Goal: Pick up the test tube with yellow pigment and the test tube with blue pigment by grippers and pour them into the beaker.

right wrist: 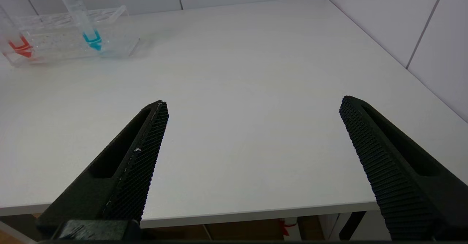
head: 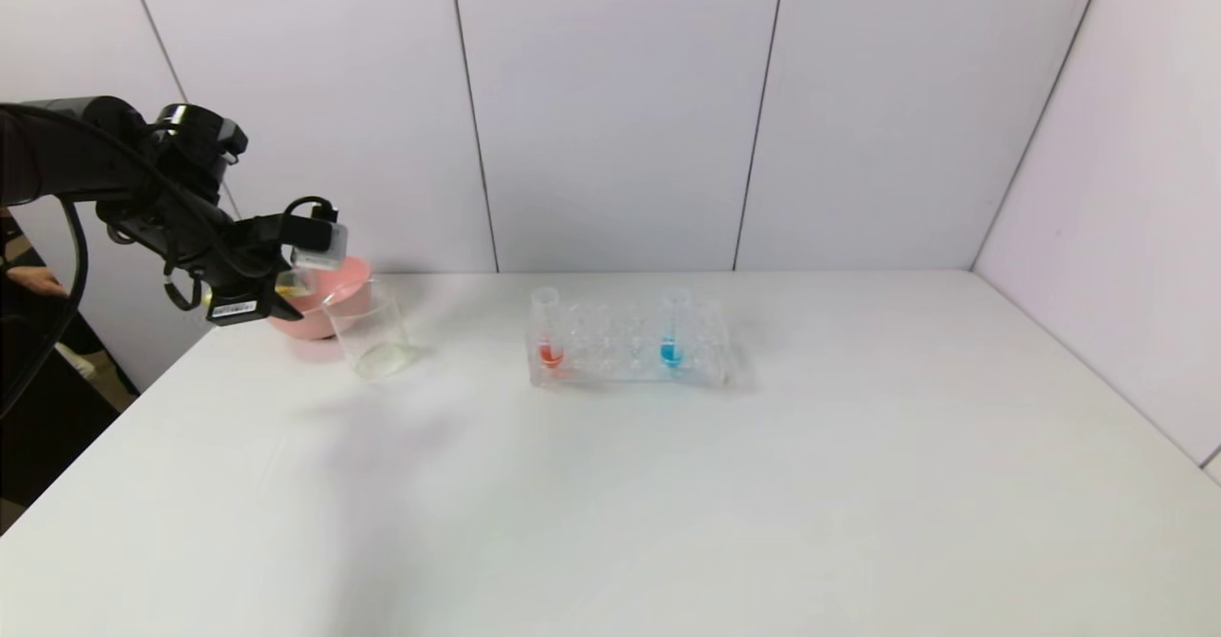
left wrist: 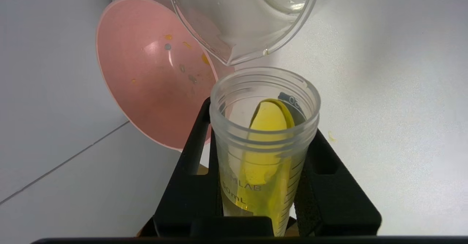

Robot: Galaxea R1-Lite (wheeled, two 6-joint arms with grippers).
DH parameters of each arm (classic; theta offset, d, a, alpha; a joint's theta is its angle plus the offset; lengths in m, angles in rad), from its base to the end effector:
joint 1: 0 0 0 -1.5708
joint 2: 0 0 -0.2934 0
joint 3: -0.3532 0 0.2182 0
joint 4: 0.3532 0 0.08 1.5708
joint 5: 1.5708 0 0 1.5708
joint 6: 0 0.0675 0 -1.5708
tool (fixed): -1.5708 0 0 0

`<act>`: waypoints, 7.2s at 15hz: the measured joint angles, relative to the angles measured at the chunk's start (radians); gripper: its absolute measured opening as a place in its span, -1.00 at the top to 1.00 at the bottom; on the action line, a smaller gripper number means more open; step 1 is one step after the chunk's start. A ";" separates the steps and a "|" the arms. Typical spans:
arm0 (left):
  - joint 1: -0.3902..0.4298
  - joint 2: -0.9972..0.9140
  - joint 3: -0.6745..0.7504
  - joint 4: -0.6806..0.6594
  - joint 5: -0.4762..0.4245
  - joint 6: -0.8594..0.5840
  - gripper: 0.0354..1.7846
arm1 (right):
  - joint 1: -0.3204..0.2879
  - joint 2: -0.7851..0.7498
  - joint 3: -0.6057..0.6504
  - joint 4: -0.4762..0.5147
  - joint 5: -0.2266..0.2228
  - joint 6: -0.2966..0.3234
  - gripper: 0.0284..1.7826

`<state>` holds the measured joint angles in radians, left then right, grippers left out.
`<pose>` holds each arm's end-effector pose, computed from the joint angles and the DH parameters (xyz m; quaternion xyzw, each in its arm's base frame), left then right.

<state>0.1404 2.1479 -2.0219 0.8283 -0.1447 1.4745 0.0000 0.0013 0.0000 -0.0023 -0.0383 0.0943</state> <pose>0.4544 0.0544 0.1753 0.5489 0.3353 -0.3070 0.7015 0.0589 -0.0026 0.0757 0.0471 -0.0014 -0.0191 0.9987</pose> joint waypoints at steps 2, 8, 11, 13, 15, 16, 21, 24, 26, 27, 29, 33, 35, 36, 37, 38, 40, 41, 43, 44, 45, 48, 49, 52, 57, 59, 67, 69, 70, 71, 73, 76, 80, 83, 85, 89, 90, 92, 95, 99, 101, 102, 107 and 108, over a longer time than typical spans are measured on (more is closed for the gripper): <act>-0.006 0.002 0.000 0.000 0.001 -0.031 0.42 | 0.000 0.000 0.000 0.000 0.000 -0.001 -0.92; -0.009 0.004 0.000 0.000 0.037 -0.080 0.42 | 0.001 0.000 0.000 -0.001 0.000 -0.001 -0.92; -0.011 0.004 0.000 0.001 0.062 -0.089 0.42 | 0.001 0.000 0.000 -0.001 0.000 -0.001 -0.92; -0.014 0.007 0.000 0.001 0.069 -0.091 0.42 | 0.001 0.000 0.000 -0.001 0.000 -0.001 -0.92; -0.016 0.012 0.000 0.001 0.077 -0.093 0.42 | 0.001 0.000 0.000 -0.001 0.000 -0.001 -0.92; -0.016 0.014 0.000 0.001 0.082 -0.095 0.42 | 0.001 0.000 0.000 -0.001 0.000 -0.001 -0.92; -0.030 0.023 0.000 0.000 0.112 -0.133 0.42 | 0.001 0.000 0.000 -0.001 0.000 -0.001 -0.92; -0.037 0.024 -0.004 -0.002 0.134 -0.135 0.42 | 0.001 0.000 0.000 -0.001 0.000 -0.001 -0.92; -0.039 0.025 -0.006 -0.001 0.136 -0.147 0.42 | 0.001 0.000 0.000 -0.001 0.000 -0.001 -0.92; -0.041 0.026 -0.006 -0.003 0.136 -0.157 0.42 | 0.001 0.000 0.000 -0.002 0.000 -0.001 -0.92; -0.047 0.026 -0.006 -0.002 0.142 -0.174 0.42 | 0.001 0.000 0.000 -0.001 0.000 -0.002 -0.92; -0.051 0.027 -0.006 0.001 0.167 -0.176 0.42 | 0.001 0.000 0.000 -0.001 0.000 -0.002 -0.92; -0.055 0.027 -0.006 0.001 0.178 -0.177 0.42 | 0.001 0.000 0.000 -0.002 0.000 -0.002 -0.92; -0.055 0.027 -0.006 0.003 0.181 -0.180 0.42 | 0.001 0.000 0.000 -0.001 0.000 -0.002 -0.92; -0.056 0.027 -0.006 0.006 0.181 -0.188 0.42 | 0.001 0.000 0.000 -0.002 0.000 -0.002 -0.92; -0.059 0.027 -0.006 0.009 0.182 -0.194 0.42 | 0.001 0.000 0.000 -0.001 0.000 -0.003 -0.92; -0.063 0.027 -0.006 0.015 0.184 -0.198 0.42 | 0.001 0.000 0.000 -0.002 0.000 -0.002 -0.92; -0.063 0.028 -0.006 0.016 0.190 -0.198 0.42 | 0.001 0.000 0.000 -0.001 0.000 -0.002 -0.92; -0.063 0.028 -0.006 0.023 0.204 -0.200 0.42 | 0.001 0.000 0.000 -0.002 0.000 -0.003 -0.92; -0.064 0.028 -0.006 0.024 0.204 -0.200 0.42 | 0.001 0.000 0.000 -0.002 0.000 -0.003 -0.92; -0.065 0.028 -0.006 0.026 0.205 -0.200 0.42 | 0.001 0.000 0.000 -0.002 0.000 -0.003 -0.92; -0.064 0.028 -0.006 0.034 0.208 -0.216 0.42 | 0.001 0.000 0.000 -0.002 0.000 -0.003 -0.92; -0.065 0.028 -0.006 0.035 0.208 -0.221 0.42 | 0.001 0.000 0.000 -0.002 0.000 -0.003 -0.92; -0.067 0.028 -0.006 0.038 0.208 -0.227 0.42 | 0.001 0.000 0.000 -0.002 0.000 -0.003 -0.92; -0.069 0.026 -0.006 0.038 0.218 -0.227 0.42 | 0.001 0.000 0.000 -0.001 0.000 -0.003 -0.92; -0.071 0.025 -0.006 0.038 0.229 -0.227 0.42 | 0.001 0.000 0.000 -0.001 0.000 -0.003 -0.92; -0.080 0.025 -0.006 0.037 0.266 -0.227 0.42 | 0.001 0.000 0.000 -0.001 0.000 -0.003 -0.92; -0.083 0.027 -0.006 0.037 0.267 -0.229 0.42 | 0.001 0.000 0.000 -0.002 0.000 -0.003 -0.92; -0.084 0.027 -0.006 0.037 0.267 -0.235 0.42 | 0.001 0.000 0.000 -0.001 0.000 -0.003 -0.92; -0.085 0.029 -0.006 0.037 0.268 -0.240 0.42 | 0.001 0.000 0.000 -0.002 0.000 -0.003 -0.92; -0.089 0.032 -0.006 0.037 0.278 -0.254 0.42 | 0.001 0.000 0.000 -0.002 0.000 -0.003 -0.92; -0.098 0.034 -0.006 0.037 0.320 -0.259 0.42 | 0.001 0.000 0.000 -0.003 0.000 -0.003 -0.92; -0.100 0.035 -0.006 0.041 0.321 -0.262 0.42 | 0.001 0.000 0.000 -0.003 0.000 -0.003 -0.92; -0.101 0.036 -0.006 0.048 0.324 -0.263 0.42 | 0.001 0.000 0.000 -0.003 0.000 -0.003 -0.92; -0.102 0.036 -0.006 0.052 0.324 -0.264 0.42 | 0.001 0.000 0.000 -0.002 0.000 -0.003 -0.92; -0.103 0.036 -0.006 0.060 0.328 -0.271 0.42 | 0.001 0.000 0.000 -0.003 0.000 -0.003 -0.92; -0.104 0.036 -0.006 0.060 0.328 -0.271 0.42 | 0.001 0.000 0.000 -0.003 0.000 -0.003 -0.92; -0.104 0.034 -0.006 0.062 0.328 -0.278 0.42 | 0.001 0.000 0.000 -0.003 0.000 -0.003 -0.92; -0.104 0.022 -0.006 0.064 0.314 -0.320 0.42 | 0.001 0.000 0.000 -0.002 0.000 -0.002 -0.92; -0.102 -0.027 -0.005 0.057 0.193 -0.460 0.42 | 0.001 0.000 0.000 -0.002 0.000 -0.001 -0.92; -0.098 -0.052 -0.005 0.051 0.081 -0.539 0.42 | 0.001 0.000 0.000 -0.002 0.000 -0.001 -0.92; -0.097 -0.066 -0.005 0.050 0.033 -0.580 0.42 | 0.001 0.000 0.000 -0.002 0.000 -0.001 -0.92; -0.094 -0.116 0.003 -0.072 -0.086 -0.758 0.42 | 0.001 0.000 0.000 -0.002 0.000 -0.001 -0.92; -0.095 -0.118 0.004 -0.137 -0.089 -0.803 0.42 | 0.001 0.000 0.000 -0.002 0.000 -0.001 -0.92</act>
<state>0.0455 2.0300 -2.0181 0.6913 -0.2338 0.6715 0.0013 0.0017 0.0000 -0.0043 -0.0383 0.0928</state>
